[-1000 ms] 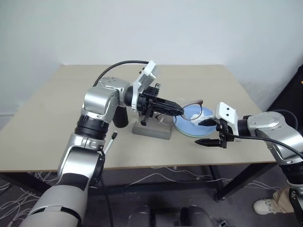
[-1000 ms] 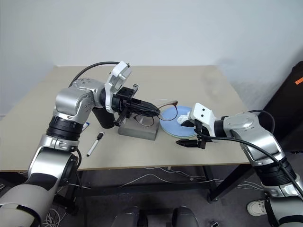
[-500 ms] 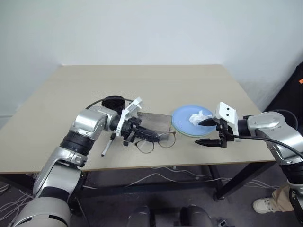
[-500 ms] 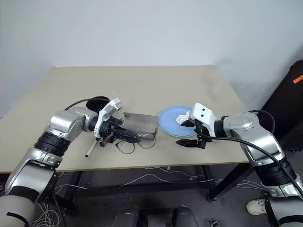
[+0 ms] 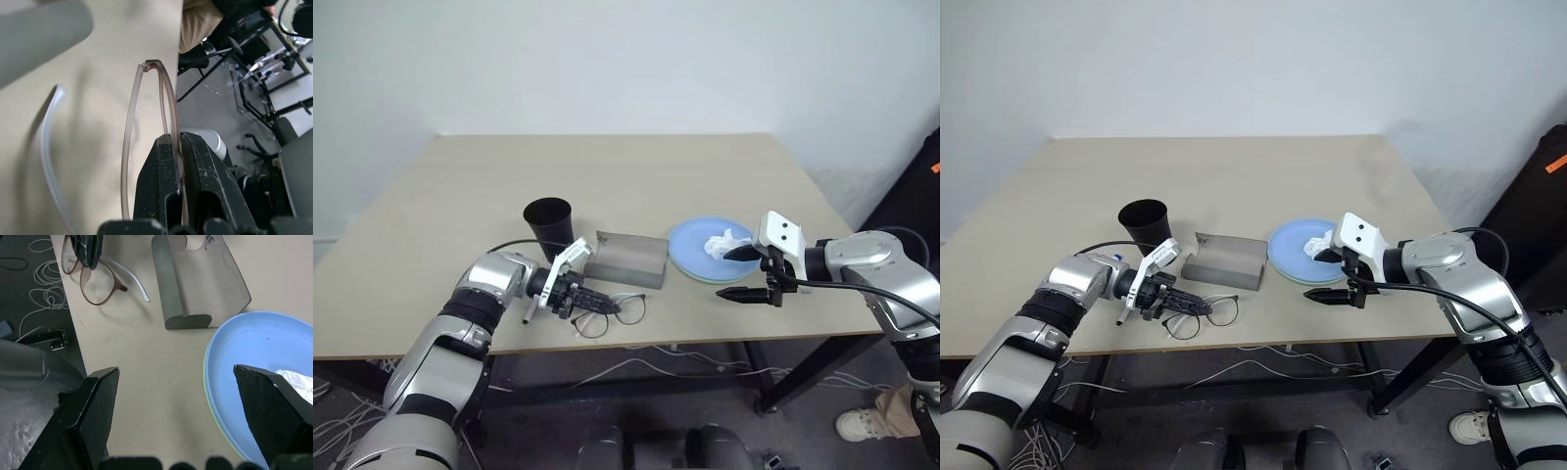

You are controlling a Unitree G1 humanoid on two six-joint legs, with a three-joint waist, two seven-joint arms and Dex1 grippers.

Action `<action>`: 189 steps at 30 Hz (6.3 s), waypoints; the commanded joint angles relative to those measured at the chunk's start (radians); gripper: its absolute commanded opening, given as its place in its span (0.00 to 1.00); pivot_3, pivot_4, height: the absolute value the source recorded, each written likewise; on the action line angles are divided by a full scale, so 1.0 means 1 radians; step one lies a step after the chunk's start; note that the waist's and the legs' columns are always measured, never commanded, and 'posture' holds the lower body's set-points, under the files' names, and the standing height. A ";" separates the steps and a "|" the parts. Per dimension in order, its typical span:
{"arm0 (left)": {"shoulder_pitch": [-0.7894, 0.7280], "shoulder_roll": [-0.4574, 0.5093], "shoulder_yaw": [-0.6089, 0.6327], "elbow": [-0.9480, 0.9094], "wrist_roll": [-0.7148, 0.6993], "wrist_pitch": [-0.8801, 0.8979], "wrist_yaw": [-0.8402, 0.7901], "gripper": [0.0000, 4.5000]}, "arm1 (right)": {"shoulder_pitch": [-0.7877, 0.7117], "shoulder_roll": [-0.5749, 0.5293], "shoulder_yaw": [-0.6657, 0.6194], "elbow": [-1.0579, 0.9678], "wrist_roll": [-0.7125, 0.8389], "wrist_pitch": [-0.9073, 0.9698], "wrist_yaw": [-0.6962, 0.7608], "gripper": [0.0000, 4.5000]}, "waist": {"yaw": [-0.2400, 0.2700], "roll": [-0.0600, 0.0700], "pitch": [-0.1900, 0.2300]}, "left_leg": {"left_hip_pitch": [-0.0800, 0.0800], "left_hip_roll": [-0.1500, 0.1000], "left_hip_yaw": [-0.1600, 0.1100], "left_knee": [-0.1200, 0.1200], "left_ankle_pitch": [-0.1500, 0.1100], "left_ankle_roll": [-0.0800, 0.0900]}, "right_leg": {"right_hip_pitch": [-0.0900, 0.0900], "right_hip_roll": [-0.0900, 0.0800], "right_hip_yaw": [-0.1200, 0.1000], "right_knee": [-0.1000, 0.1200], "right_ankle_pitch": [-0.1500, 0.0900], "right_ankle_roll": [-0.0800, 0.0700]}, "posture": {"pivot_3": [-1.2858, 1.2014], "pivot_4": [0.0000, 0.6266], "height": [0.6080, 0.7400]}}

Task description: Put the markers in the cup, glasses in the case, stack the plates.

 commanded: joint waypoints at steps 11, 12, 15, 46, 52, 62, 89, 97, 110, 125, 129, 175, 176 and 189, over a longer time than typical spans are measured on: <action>0.006 -0.029 0.082 0.141 0.101 -0.043 0.039 0.00 | -0.033 0.001 -0.019 0.003 0.003 -0.014 0.005 0.90 | -0.001 0.000 0.000 | 0.000 0.000 0.000 0.000 0.000 0.000 | 0.000 0.001 0.000 0.000 0.000 0.000 | 0.52 0.00 0.98; 0.003 -0.030 0.086 0.145 0.105 -0.047 0.039 0.00 | -0.034 0.001 -0.018 0.004 0.002 -0.016 0.005 0.90 | -0.001 0.000 0.000 | 0.000 0.000 0.000 0.000 0.000 0.000 | 0.000 0.001 0.000 0.000 0.000 0.000 | 0.52 0.00 0.98; -0.008 -0.033 0.100 0.156 0.117 -0.058 0.040 0.00 | -0.036 0.003 -0.017 0.009 0.001 -0.019 0.006 0.90 | -0.001 0.000 0.000 | 0.000 0.000 0.000 0.000 0.000 0.000 | 0.000 0.000 0.000 0.000 0.000 0.000 | 0.52 0.00 0.98; -0.291 -0.185 0.098 0.278 0.336 -0.823 0.210 0.00 | -0.026 0.001 -0.025 0.001 0.004 -0.020 0.007 0.90 | 0.000 -0.001 0.000 | -0.001 -0.002 0.001 -0.001 0.000 0.000 | 0.000 0.001 0.000 -0.001 0.000 0.000 | 0.52 0.00 0.98; -0.337 -0.234 0.082 0.474 0.473 -1.107 0.442 0.00 | -0.014 -0.005 -0.032 -0.019 0.010 -0.005 0.002 0.90 | 0.002 -0.001 0.000 | 0.000 -0.003 0.001 0.000 0.000 0.000 | 0.000 0.001 0.000 -0.001 0.000 0.000 | 0.52 0.00 0.98; -0.337 -0.235 0.111 0.558 0.526 -1.204 0.416 0.00 | 0.005 -0.013 -0.043 -0.047 0.020 0.019 -0.011 0.90 | 0.001 -0.001 0.000 | -0.001 -0.003 0.001 0.000 -0.001 0.001 | 0.000 0.000 -0.001 -0.001 0.000 0.000 | 0.52 0.00 0.98; -0.282 -0.144 0.194 0.585 0.520 -1.219 0.170 0.00 | 0.010 -0.012 -0.037 -0.053 0.027 0.023 -0.021 0.90 | 0.000 -0.001 0.000 | -0.001 -0.001 0.001 0.000 -0.001 0.001 | 0.000 0.001 -0.001 -0.001 0.000 0.000 | 0.52 0.00 0.98; -0.304 -0.150 0.232 0.575 0.477 -1.119 0.002 0.00 | 0.012 -0.007 -0.035 -0.057 0.028 0.025 -0.024 0.90 | 0.000 -0.001 0.000 | -0.001 -0.001 0.001 0.000 -0.001 0.001 | 0.000 0.001 -0.001 -0.001 0.000 0.000 | 0.52 0.00 0.98; -0.324 -0.138 0.073 0.508 0.281 -0.890 -0.011 0.00 | 0.012 -0.006 -0.036 -0.060 0.030 0.026 -0.027 0.90 | 0.000 -0.001 0.000 | -0.001 -0.001 0.000 0.000 -0.001 0.001 | 0.000 0.000 -0.001 0.000 0.000 0.000 | 0.52 0.00 0.98; -0.281 -0.079 -0.211 0.437 0.131 -0.880 -0.011 0.00 | 0.008 -0.004 -0.033 -0.058 0.032 0.029 -0.030 0.90 | 0.000 -0.001 0.000 | -0.001 -0.001 0.000 0.000 -0.001 0.001 | 0.000 0.000 0.000 -0.001 0.000 0.000 | 0.52 0.00 0.98; -0.265 -0.105 -0.146 0.480 0.216 -1.004 0.013 0.00 | 0.008 -0.003 -0.033 -0.061 0.032 0.030 -0.032 0.90 | 0.000 -0.001 0.000 | -0.001 -0.001 0.000 0.000 -0.001 0.001 | 0.000 0.000 0.000 -0.001 0.000 0.000 | 0.52 0.00 0.98; -0.392 -0.201 0.125 0.613 0.664 -1.119 0.758 0.01 | -0.009 0.009 -0.022 -0.042 0.022 0.017 -0.029 0.90 | 0.001 -0.002 0.000 | -0.001 -0.002 0.001 0.001 -0.001 0.002 | 0.001 0.001 -0.001 0.000 0.000 0.000 | 0.52 0.00 0.98; -0.389 -0.202 0.119 0.617 0.679 -1.111 0.774 0.01 | -0.007 0.007 -0.023 -0.043 0.022 0.017 -0.028 0.90 | 0.001 -0.002 0.000 | -0.001 -0.002 0.000 0.001 -0.001 0.002 | 0.001 0.001 -0.001 0.000 0.000 0.000 | 0.52 0.00 0.98; -0.336 -0.200 0.095 0.595 0.712 -1.225 0.502 0.01 | -0.003 0.005 -0.023 -0.047 0.023 0.016 -0.026 0.90 | 0.001 -0.002 0.000 | -0.001 -0.001 0.000 0.001 -0.001 0.002 | 0.001 0.000 -0.001 0.000 0.000 0.000 | 0.52 0.00 0.98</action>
